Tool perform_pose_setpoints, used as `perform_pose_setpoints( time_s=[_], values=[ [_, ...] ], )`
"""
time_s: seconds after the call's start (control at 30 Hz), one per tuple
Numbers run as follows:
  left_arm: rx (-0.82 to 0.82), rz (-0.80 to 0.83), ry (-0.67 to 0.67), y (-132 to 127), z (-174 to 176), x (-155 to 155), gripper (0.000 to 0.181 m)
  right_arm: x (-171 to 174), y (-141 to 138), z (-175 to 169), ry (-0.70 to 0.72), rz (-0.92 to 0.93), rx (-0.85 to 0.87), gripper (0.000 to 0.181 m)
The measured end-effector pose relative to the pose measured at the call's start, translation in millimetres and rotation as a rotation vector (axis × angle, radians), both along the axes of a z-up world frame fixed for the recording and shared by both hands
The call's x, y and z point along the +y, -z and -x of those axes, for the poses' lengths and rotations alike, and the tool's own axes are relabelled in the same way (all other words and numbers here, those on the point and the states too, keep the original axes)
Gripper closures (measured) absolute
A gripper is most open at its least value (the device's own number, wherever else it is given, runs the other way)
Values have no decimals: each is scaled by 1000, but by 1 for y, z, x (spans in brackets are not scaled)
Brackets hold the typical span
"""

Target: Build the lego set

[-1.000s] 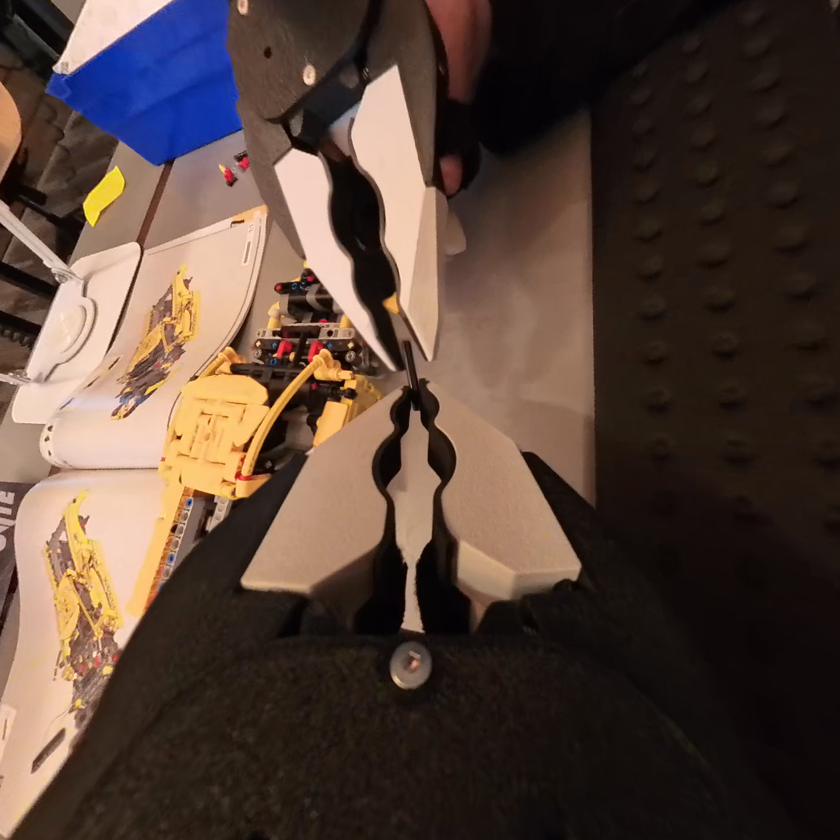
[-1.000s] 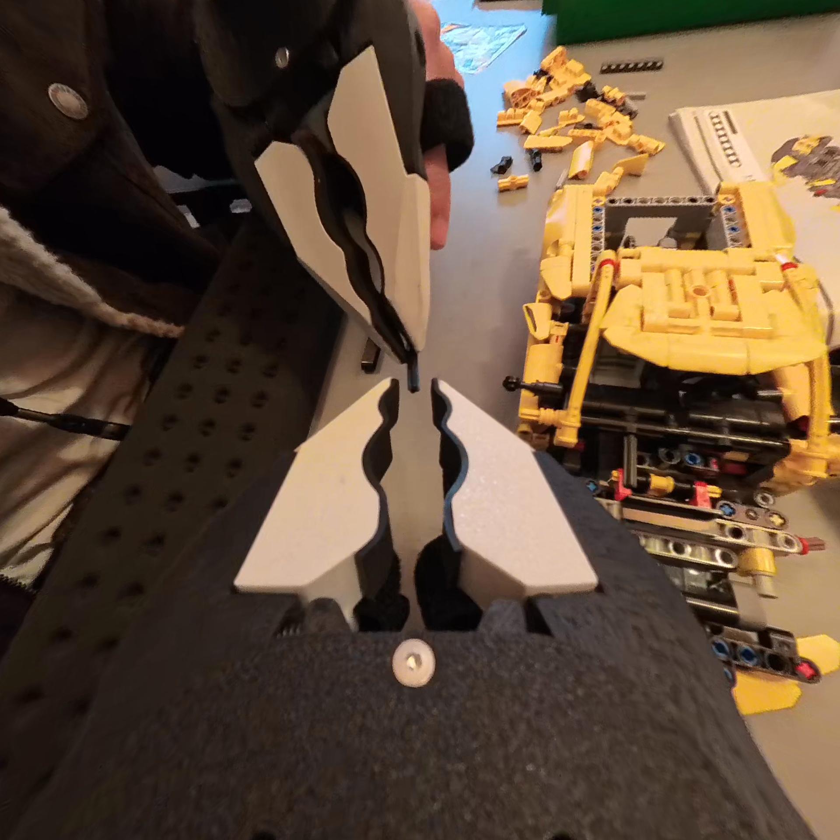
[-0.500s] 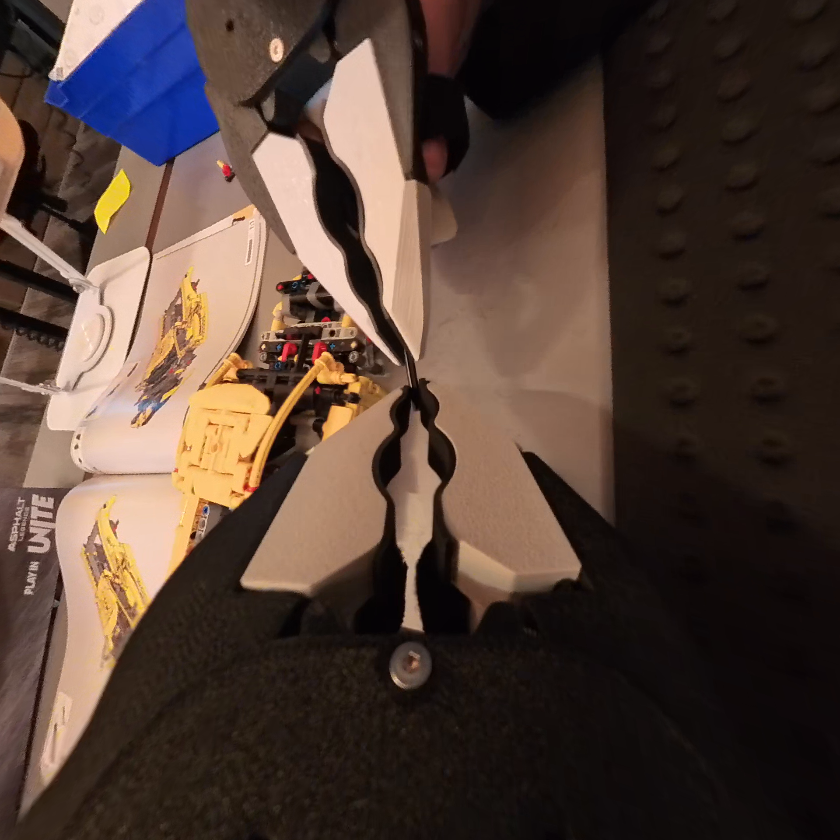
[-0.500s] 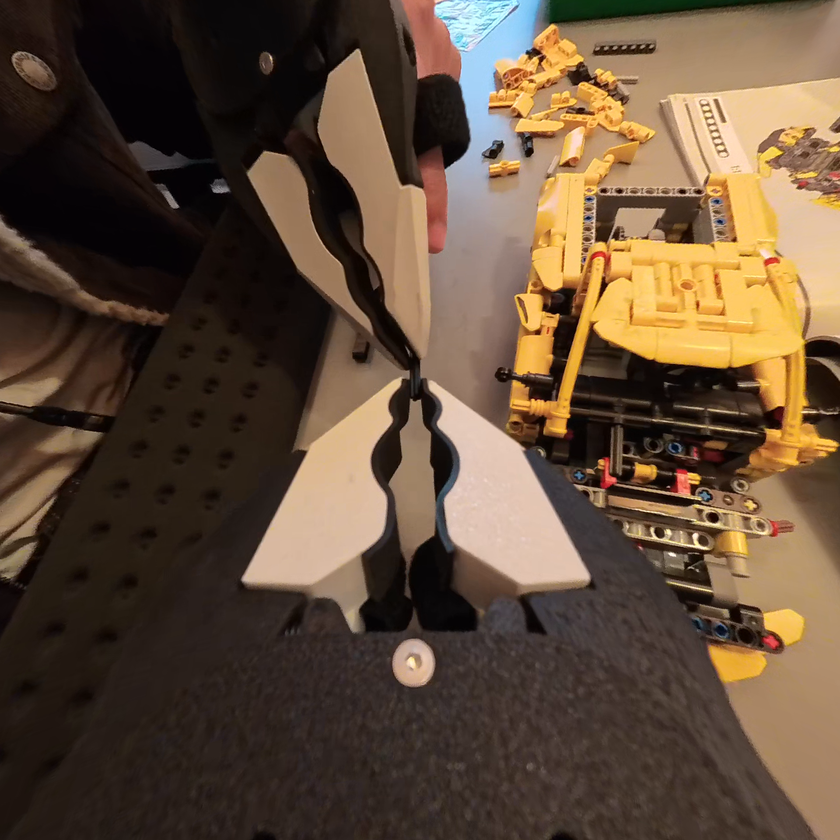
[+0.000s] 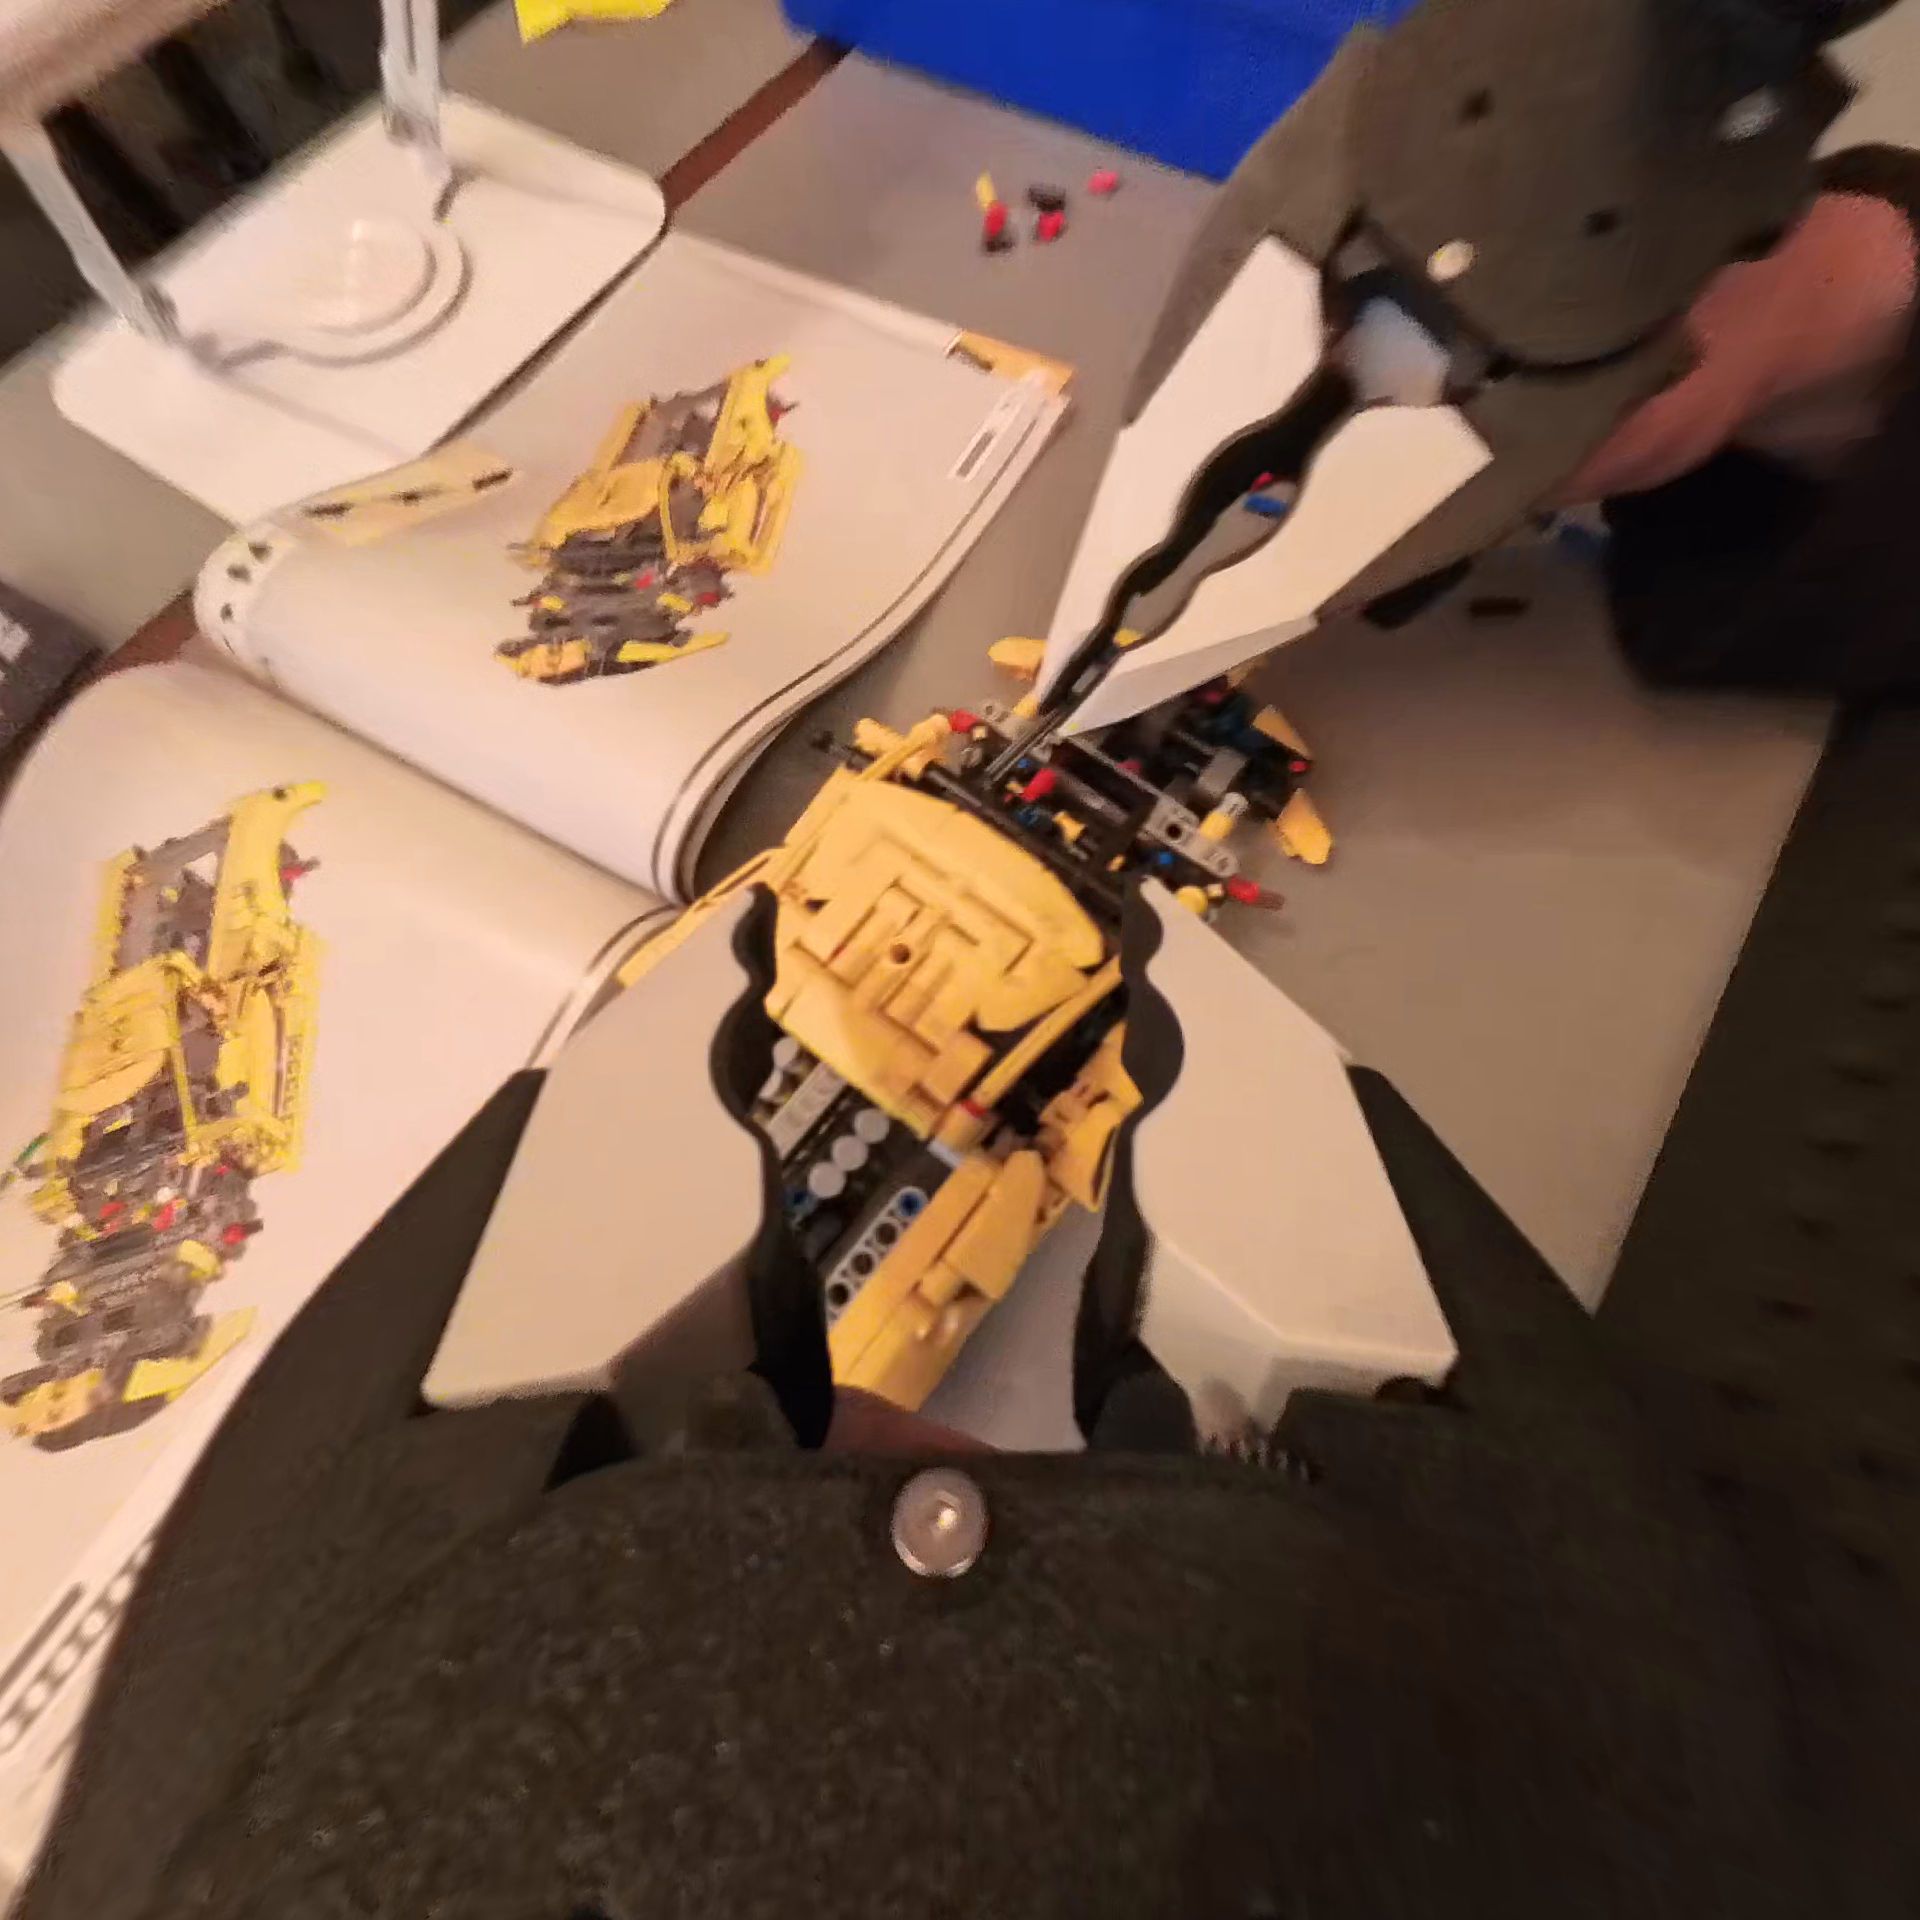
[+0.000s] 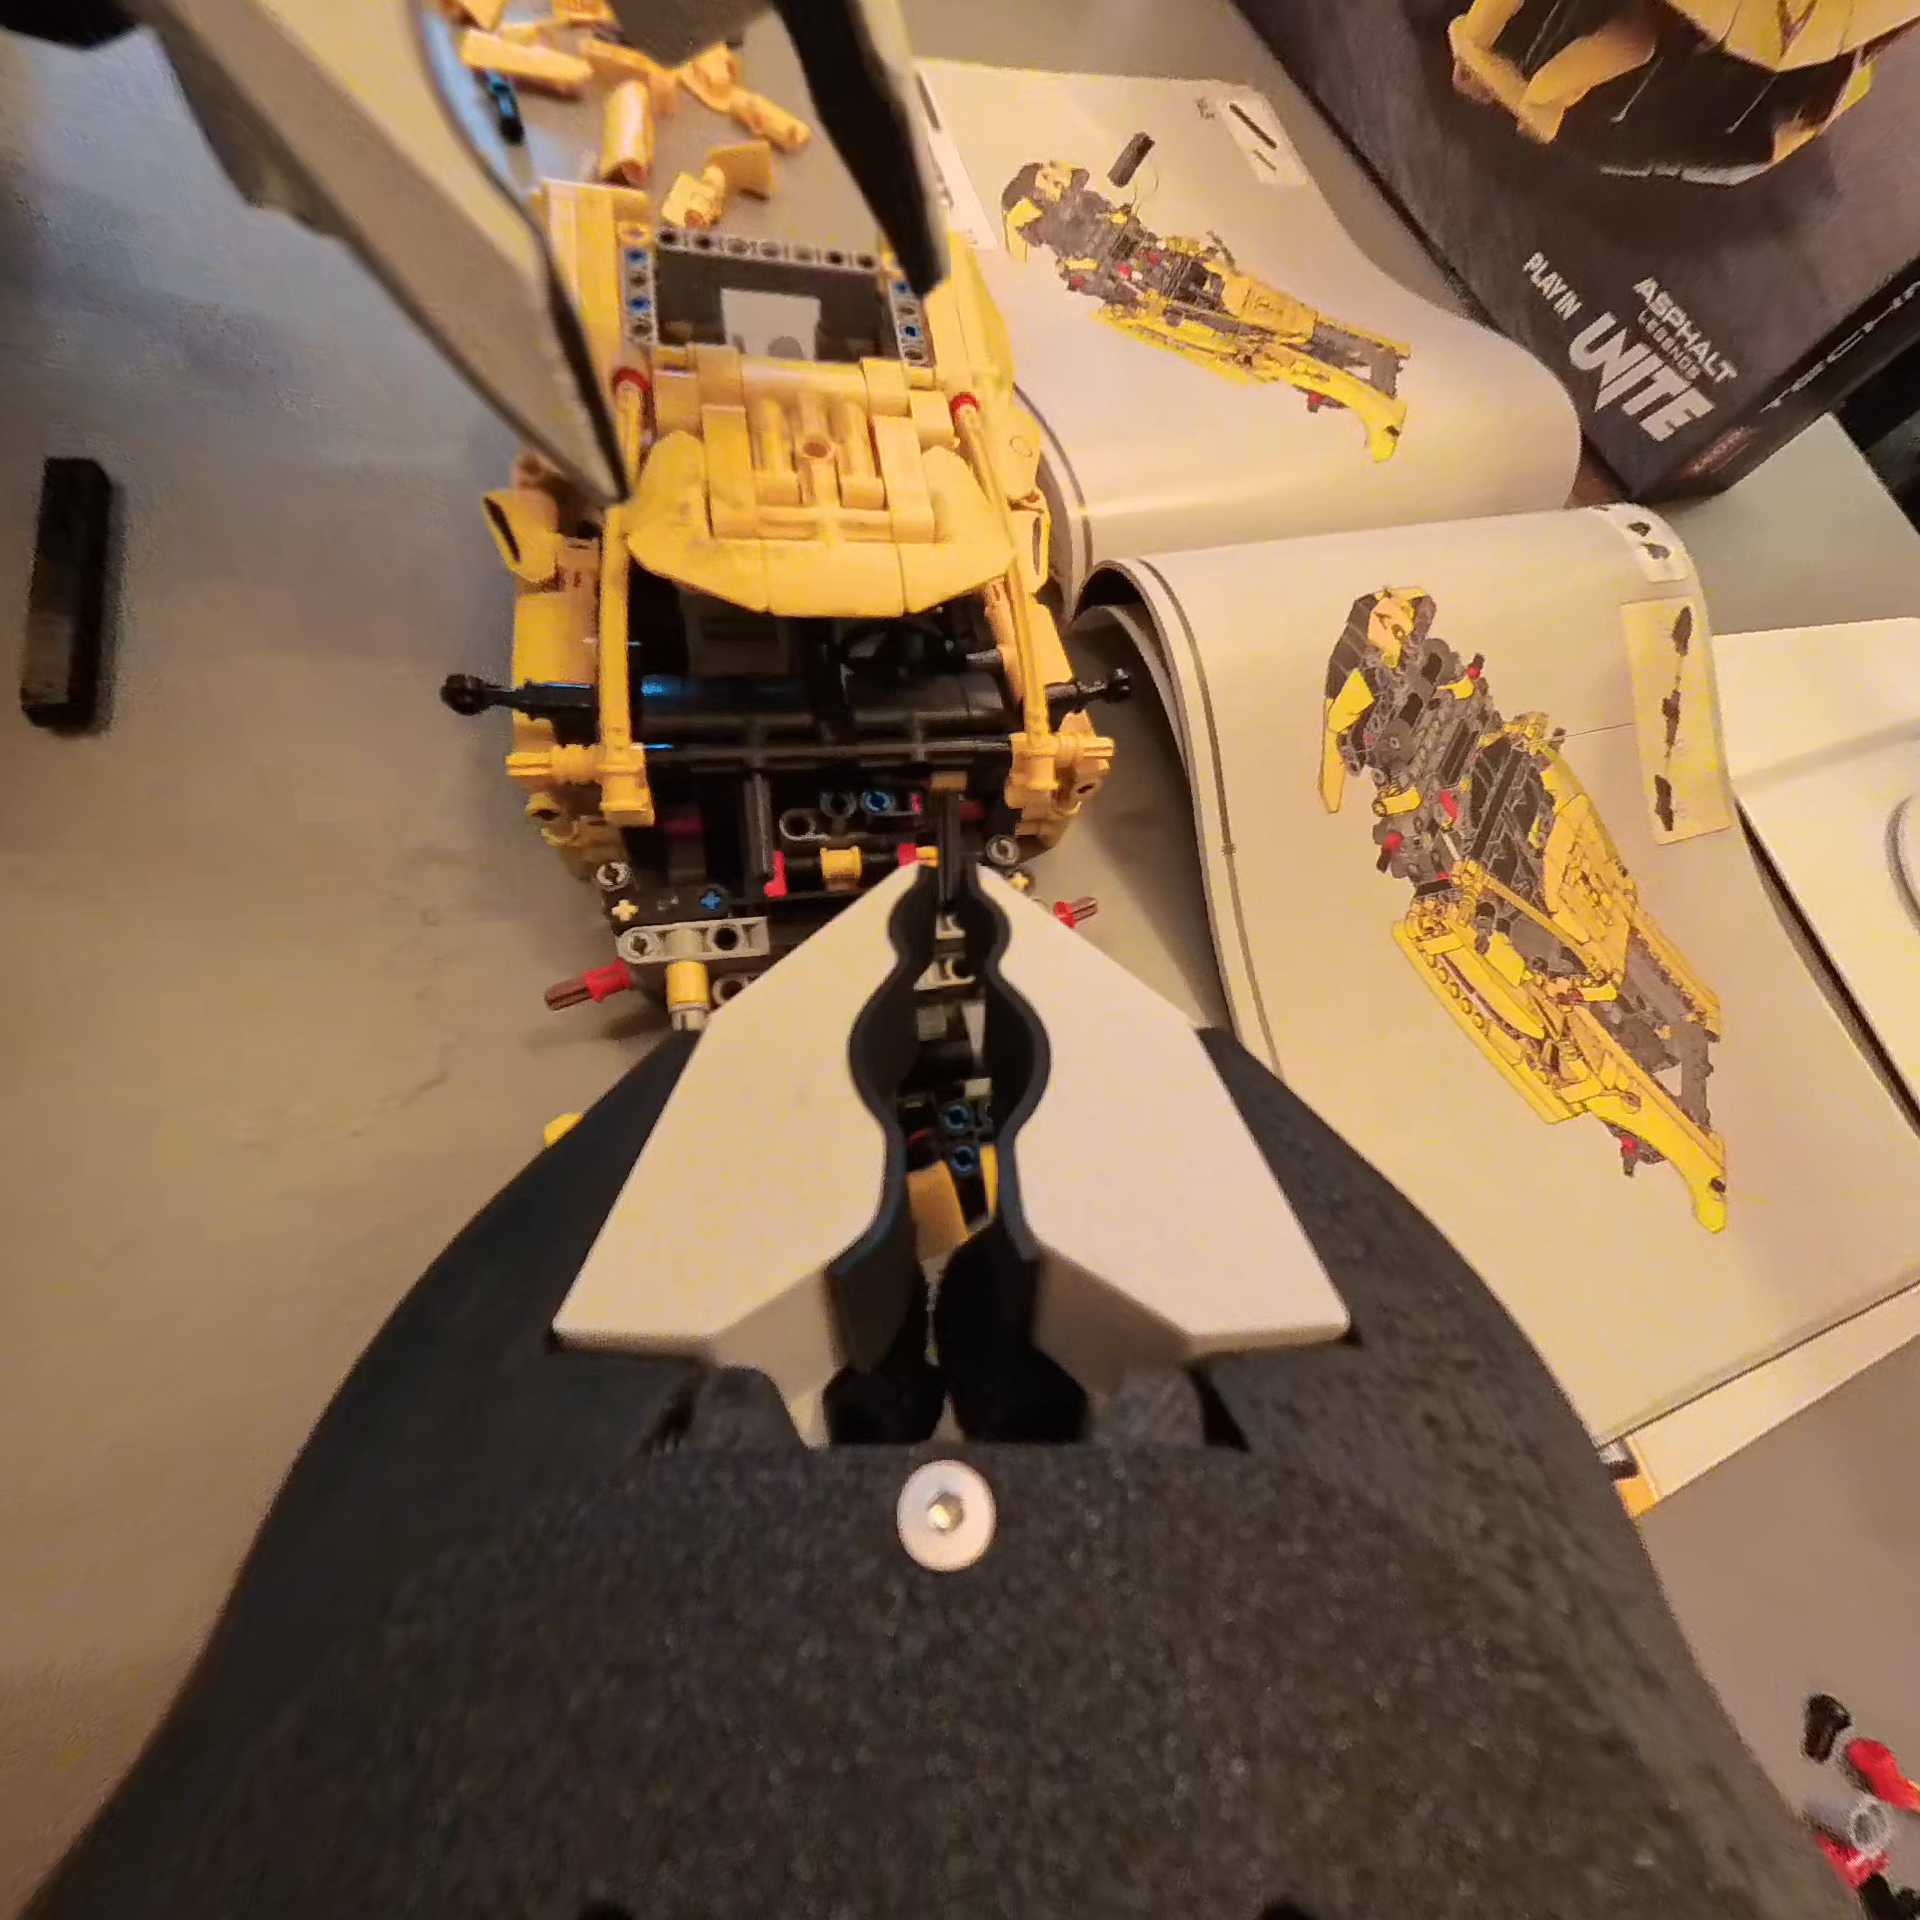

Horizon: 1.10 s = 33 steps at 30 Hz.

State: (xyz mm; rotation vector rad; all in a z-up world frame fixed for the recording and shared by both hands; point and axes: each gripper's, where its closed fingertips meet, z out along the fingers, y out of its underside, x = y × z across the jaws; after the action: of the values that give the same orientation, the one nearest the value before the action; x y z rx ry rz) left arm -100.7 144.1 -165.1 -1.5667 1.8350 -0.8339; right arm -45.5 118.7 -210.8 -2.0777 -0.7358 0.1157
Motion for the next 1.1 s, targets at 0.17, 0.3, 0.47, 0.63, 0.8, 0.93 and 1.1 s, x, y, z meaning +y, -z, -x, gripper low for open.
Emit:
perform_pose_setpoints(
  time_s=[0.17, 0.3, 0.47, 0.63, 0.8, 0.93, 1.1],
  values=[
    [81, 212, 40, 12, 7, 8, 108, 1, 0, 7, -33, 12, 35, 178],
    [73, 199, -8, 18, 16, 23, 108, 3, 0, 8, -43, 7, 51, 178],
    [92, 316, 40, 30, 17, 9, 109, 4, 0, 8, -69, -7, 58, 178],
    [109, 273, 80, 39, 16, 4, 110, 6, 4, 8, -140, 33, 46, 178],
    [103, 268, 78, 39, 15, 5, 111, 13, 9, 11, -169, 81, -6, 178],
    [91, 273, 85, 40, 15, 5, 112, 12, 8, 11, -144, 70, -5, 179],
    [77, 278, 88, 39, 14, 5, 113, 8, 5, 4, -110, 9, -71, 176]
  ],
)
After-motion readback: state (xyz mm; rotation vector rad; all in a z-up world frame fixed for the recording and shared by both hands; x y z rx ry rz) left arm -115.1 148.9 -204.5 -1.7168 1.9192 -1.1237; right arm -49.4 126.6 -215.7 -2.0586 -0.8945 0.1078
